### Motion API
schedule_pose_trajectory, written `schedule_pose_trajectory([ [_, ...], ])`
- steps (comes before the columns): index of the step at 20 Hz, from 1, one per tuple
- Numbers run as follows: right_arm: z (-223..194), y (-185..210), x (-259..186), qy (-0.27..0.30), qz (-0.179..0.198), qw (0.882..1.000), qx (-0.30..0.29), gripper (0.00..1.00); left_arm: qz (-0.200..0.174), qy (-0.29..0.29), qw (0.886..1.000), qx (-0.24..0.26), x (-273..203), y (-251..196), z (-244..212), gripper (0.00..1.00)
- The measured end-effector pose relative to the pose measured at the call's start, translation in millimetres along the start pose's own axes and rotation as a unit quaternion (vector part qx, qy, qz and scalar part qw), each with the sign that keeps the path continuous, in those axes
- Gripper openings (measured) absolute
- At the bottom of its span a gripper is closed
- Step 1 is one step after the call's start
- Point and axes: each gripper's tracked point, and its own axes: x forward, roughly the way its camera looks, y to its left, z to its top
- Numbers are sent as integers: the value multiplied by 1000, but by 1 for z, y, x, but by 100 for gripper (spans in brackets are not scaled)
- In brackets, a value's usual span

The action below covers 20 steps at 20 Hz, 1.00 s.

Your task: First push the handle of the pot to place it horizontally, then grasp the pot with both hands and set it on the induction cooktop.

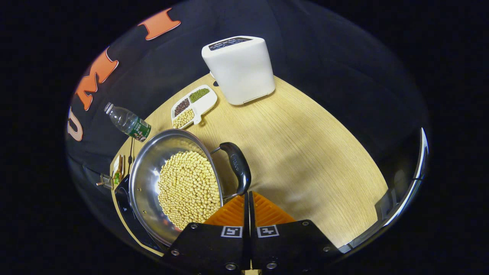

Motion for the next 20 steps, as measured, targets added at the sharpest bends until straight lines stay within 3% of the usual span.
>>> schedule_pose_trajectory([
  [5,8,3,4,-7,-3,1000,-15,0,-11,26,1000,-1,6,-7,-19,100],
  [13,8,2,-12,-11,23,998,-50,0,-21,75,997,-13,20,-22,-53,100],
  [17,16,3,-34,-26,53,997,-45,1,-40,110,993,-20,26,-39,-79,100],
  [20,22,17,-47,-43,74,995,-51,8,-66,146,987,-25,30,-60,-106,99],
])
